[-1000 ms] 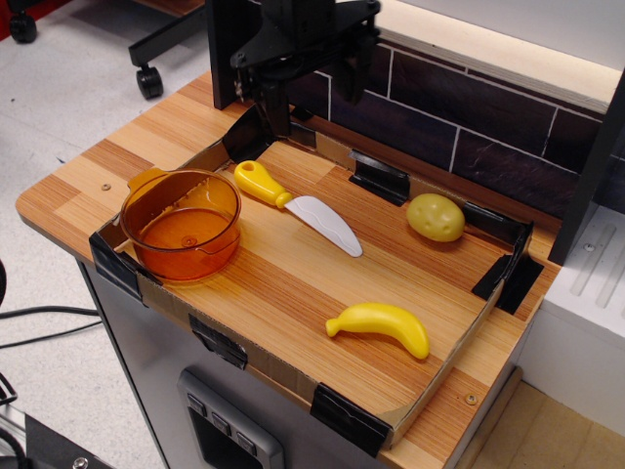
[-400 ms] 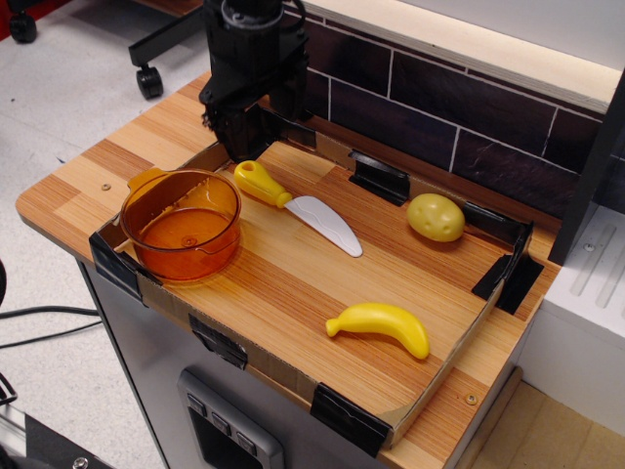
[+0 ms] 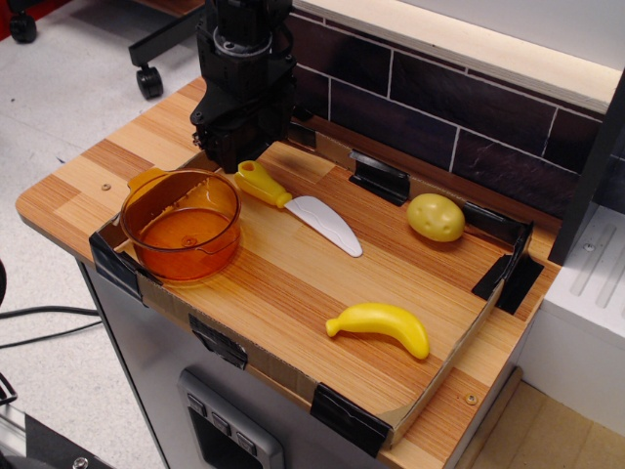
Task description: Put knife in pot
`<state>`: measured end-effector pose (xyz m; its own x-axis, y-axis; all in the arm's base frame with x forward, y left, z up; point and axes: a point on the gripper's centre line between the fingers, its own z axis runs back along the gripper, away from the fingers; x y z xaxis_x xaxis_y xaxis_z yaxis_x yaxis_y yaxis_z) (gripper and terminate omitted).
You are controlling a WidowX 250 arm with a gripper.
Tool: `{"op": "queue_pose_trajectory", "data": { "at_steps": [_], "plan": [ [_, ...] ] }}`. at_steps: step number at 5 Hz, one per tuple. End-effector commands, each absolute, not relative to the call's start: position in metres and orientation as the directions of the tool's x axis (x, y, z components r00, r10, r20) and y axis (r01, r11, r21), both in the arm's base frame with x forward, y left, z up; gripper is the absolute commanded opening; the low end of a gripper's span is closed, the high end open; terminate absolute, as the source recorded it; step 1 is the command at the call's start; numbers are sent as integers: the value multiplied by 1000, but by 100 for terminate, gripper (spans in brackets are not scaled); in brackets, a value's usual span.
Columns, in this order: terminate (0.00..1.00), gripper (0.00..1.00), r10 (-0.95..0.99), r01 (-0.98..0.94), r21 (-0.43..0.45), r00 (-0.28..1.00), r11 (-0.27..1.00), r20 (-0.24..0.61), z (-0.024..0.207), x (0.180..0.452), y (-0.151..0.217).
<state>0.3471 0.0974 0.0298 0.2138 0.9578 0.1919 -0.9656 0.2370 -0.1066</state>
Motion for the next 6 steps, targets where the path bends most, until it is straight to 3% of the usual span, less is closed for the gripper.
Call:
{"op": "queue_pose_trajectory", "data": {
  "at_steps": [1,2,3,6],
  "plan": [
    [0,100,950,-955,-131,238,267,204,26,345,96],
    [0,100,950,-955,-111,251,275,186,19,344,93],
    [0,0,948,-946,-140,267,292,174,20,345,91],
    [0,0,963,-942,-215,232,258,137,49,356,88]
  ]
}}
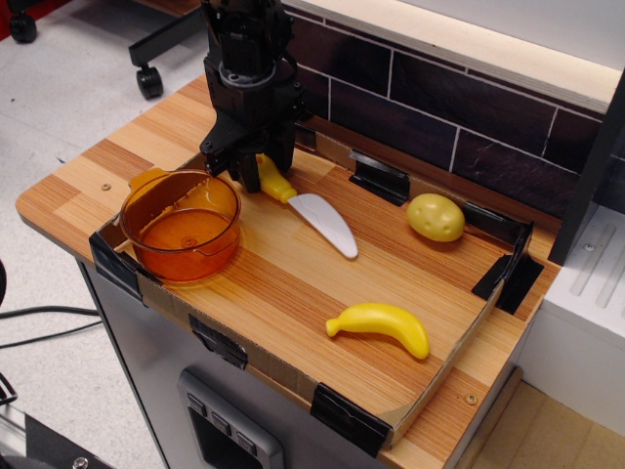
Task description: Put knife in pot
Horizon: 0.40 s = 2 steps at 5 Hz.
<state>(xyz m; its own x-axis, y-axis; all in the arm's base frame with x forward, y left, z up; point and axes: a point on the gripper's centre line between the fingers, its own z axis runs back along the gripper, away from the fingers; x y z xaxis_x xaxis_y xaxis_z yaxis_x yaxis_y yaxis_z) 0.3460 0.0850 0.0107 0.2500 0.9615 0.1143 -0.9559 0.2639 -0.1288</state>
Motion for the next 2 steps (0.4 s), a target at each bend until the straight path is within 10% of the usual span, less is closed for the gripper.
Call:
{"op": "queue_pose_trajectory", "data": {
  "at_steps": [1,2],
  "plan": [
    [0,0,972,-925,-299,228,235,59,89,350,84],
    [0,0,968,-919,-315,251,236,-8,113,341,85]
  ]
}}
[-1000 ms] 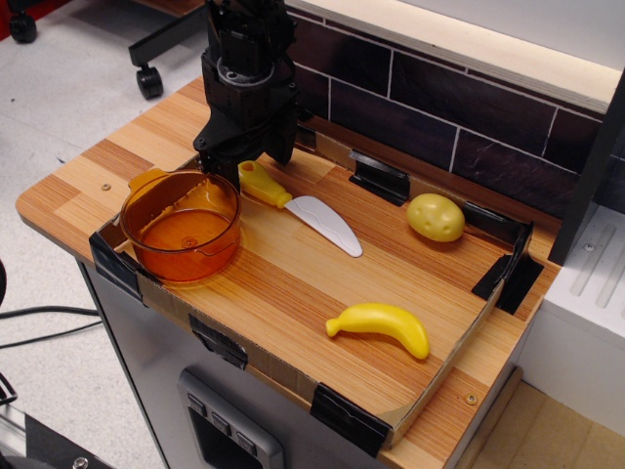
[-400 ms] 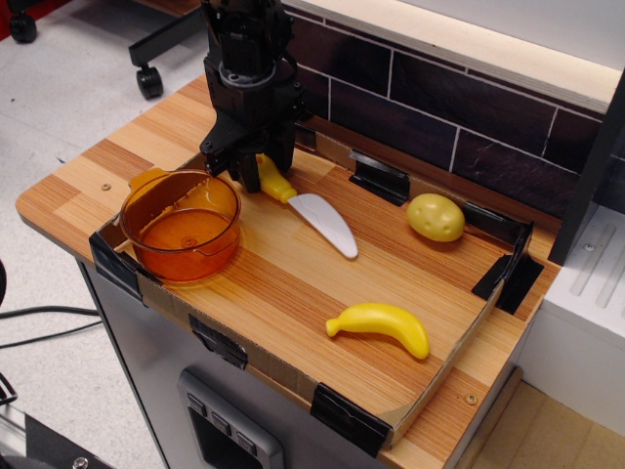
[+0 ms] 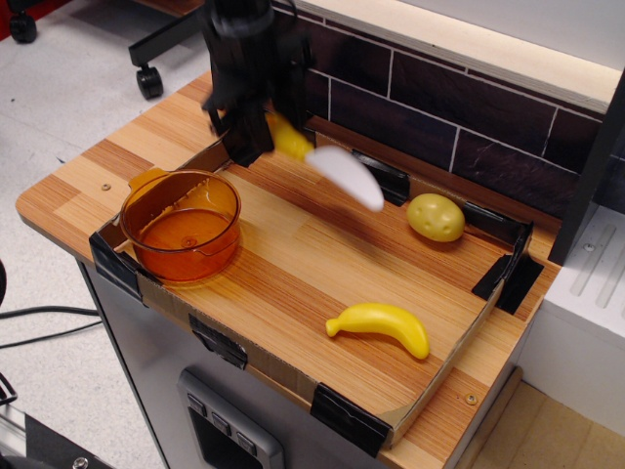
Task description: Put knife in pot
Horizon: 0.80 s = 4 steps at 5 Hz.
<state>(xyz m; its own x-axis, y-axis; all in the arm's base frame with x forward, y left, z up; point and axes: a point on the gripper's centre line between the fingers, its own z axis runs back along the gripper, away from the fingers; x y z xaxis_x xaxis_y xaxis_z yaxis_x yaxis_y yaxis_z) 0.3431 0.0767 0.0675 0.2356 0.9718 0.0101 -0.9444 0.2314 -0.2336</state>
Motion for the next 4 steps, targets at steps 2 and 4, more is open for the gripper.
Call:
{"op": "queue_pose_trajectory", "data": {
  "at_steps": [2,4],
  "plan": [
    [0,0,959,-934,-255,274,248,-72,129,297,102],
    [0,0,951,-932,-191,310,307,18,90,271,117]
  ]
}}
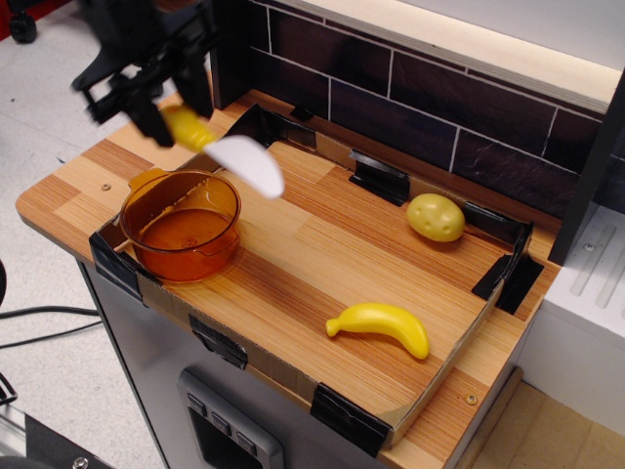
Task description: Put knife in pot
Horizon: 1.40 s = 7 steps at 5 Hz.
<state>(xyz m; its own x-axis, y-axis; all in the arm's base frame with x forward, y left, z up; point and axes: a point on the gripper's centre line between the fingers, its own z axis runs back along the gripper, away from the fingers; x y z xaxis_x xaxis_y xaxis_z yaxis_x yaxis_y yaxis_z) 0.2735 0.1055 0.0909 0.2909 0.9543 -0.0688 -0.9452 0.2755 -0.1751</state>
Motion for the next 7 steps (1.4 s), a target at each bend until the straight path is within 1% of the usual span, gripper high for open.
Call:
{"op": "queue_pose_trajectory", "data": {
  "at_steps": [1,2,3,4,5,6,7],
  "plan": [
    [0,0,949,-934,-167,314,316,38,75,271,121],
    [0,0,951,-942,-131,308,309,30,66,270,119],
    [0,0,953,-946,-119,301,302,28,64,269,120],
    [0,100,947,-942,-97,321,320,10,68,267,120],
    [0,100,947,-942,-110,321,316,-26,83,268,119],
    [0,100,948,-938,-162,316,305,-46,105,273,119],
    [0,100,960,-939,-219,279,265,-34,132,288,118]
  ]
}}
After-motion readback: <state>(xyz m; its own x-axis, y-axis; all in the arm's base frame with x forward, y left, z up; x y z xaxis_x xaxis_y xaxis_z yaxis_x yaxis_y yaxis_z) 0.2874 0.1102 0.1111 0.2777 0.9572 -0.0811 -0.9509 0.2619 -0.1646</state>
